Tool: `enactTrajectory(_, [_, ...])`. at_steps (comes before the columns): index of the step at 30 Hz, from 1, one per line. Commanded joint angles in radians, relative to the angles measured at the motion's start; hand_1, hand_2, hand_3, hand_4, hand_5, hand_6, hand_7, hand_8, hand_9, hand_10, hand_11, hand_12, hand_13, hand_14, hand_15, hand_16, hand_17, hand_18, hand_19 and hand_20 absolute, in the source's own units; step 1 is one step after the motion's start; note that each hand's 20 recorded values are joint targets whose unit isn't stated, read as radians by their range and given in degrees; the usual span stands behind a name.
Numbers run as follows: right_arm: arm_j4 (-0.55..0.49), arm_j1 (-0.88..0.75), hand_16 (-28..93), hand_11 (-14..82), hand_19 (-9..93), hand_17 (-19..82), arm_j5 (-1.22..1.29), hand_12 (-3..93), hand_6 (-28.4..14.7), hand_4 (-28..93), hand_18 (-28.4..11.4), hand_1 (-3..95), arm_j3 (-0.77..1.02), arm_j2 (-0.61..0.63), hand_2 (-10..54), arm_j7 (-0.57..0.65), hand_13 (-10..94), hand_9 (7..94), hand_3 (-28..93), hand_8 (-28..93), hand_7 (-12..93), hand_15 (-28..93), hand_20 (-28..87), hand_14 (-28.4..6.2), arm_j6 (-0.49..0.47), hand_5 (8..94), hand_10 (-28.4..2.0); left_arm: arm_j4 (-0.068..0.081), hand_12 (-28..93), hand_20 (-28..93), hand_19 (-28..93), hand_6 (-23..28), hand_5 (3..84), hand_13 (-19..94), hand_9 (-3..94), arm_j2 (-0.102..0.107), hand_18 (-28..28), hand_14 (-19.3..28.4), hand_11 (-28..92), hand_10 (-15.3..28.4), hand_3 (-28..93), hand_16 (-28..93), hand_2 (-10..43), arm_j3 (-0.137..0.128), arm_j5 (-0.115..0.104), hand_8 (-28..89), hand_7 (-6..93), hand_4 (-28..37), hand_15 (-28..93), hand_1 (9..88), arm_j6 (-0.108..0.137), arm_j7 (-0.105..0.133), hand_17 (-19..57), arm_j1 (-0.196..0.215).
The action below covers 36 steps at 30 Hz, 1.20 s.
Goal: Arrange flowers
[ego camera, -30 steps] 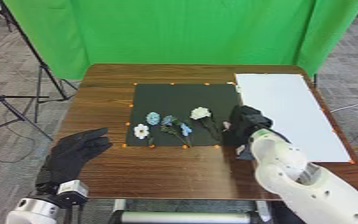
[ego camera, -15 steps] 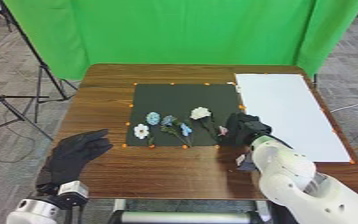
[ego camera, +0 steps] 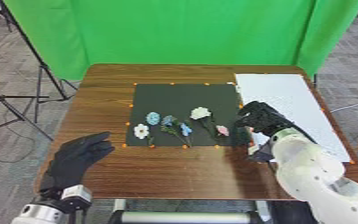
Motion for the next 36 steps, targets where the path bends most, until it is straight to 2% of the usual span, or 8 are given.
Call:
enactTrajectory(1, [-0.030,-0.119,12,24.9,72,10,0.223,15.7,-9.7,-28,-21.8,28.2,0.179,-0.145,-0.7,-0.110,46,48.6,87,-11,17,74,3,-18.0,-0.059,50.0,-21.0,0.000,11,14,59,16.3,53.1,30,43.7,0.015,20.7,27.6,43,22.9,80,-14,4.5,0.065,-0.012,-9,14.6,-15.9,64,29.9,0.139,0.104,-9.1,0.020])
enactTrajectory(5, [-0.046,-0.169,10,22.5,68,9,0.334,15.8,-9.3,-28,-21.0,27.0,0.253,-0.175,1.1,-0.119,43,47.2,87,-11,17,67,4,-18.3,-0.080,48.6,-20.9,-0.007,11,14,59,16.0,52.4,29,42.0,-0.007,20.8,27.3,43,22.3,80,-14,4.2,0.060,0.013,-9,14.8,-16.0,64,29.8,0.147,0.080,-9.2,0.006])
enactTrajectory(11, [-0.038,-0.200,7,19.1,63,8,0.447,15.6,-8.7,-27,-20.4,26.6,0.318,-0.213,1.7,-0.154,41,46.6,87,-12,17,56,6,-18.8,-0.078,48.1,-20.4,-0.005,10,14,59,14.5,48.7,28,37.1,0.008,20.6,26.3,41,20.6,81,-14,3.5,0.092,-0.023,-9,14.8,-16.5,63,29.8,0.206,0.144,-9.3,0.001])
enactTrajectory(13, [-0.043,-0.219,7,17.9,62,7,0.464,15.4,-8.3,-27,-20.5,26.5,0.336,-0.216,1.7,-0.156,40,46.2,87,-12,17,54,7,-19.2,-0.073,47.9,-20.1,-0.006,9,14,59,14.1,48.1,27,36.3,-0.004,20.6,25.9,40,20.4,81,-14,3.4,0.085,-0.007,-10,14.6,-16.6,62,29.8,0.194,0.122,-9.3,0.001])
enactTrajectory(16, [-0.057,-0.254,7,16.8,61,7,0.467,15.3,-8.0,-27,-20.3,26.3,0.372,-0.230,1.9,-0.183,39,45.9,88,-12,16,51,7,-19.3,-0.062,47.7,-19.8,-0.006,8,14,59,13.9,47.7,25,35.2,0.010,20.4,24.9,38,19.9,81,-14,3.3,0.092,-0.013,-10,14.5,-16.9,59,29.9,0.206,0.141,-9.4,-0.011])
enactTrajectory(21, [-0.063,-0.326,7,15.7,59,7,0.518,15.3,-7.8,-27,-19.9,26.1,0.424,-0.281,2.2,-0.223,38,45.3,88,-12,16,47,8,-19.1,-0.029,47.5,-19.4,-0.013,9,14,58,14.0,48.3,26,37.1,-0.012,20.2,24.6,39,20.5,81,-13,3.2,0.039,0.010,-10,14.5,-17.1,57,29.9,0.173,0.092,-9.5,0.022])
enactTrajectory(31, [-0.065,-0.360,8,15.5,57,6,0.561,15.3,-7.0,-28,-19.7,26.2,0.441,-0.304,2.5,-0.256,37,45.5,89,-12,17,45,9,-19.3,0.015,47.8,-18.5,-0.015,10,14,58,15.0,50.5,27,40.1,-0.044,20.1,26.2,43,21.6,80,-12,3.4,0.000,0.028,-9,15.6,-17.1,61,30.0,0.147,0.058,-9.4,0.036])
enactTrajectory(36, [-0.057,-0.354,8,15.7,57,6,0.590,15.3,-6.7,-28,-19.7,26.2,0.437,-0.303,2.5,-0.277,36,45.7,90,-12,17,45,10,-19.2,0.034,47.8,-18.1,-0.015,10,14,58,15.1,51.0,28,40.4,-0.032,20.2,26.4,43,21.8,80,-13,3.4,0.003,0.017,-10,15.8,-17.1,61,30.0,0.155,0.076,-9.4,0.043])
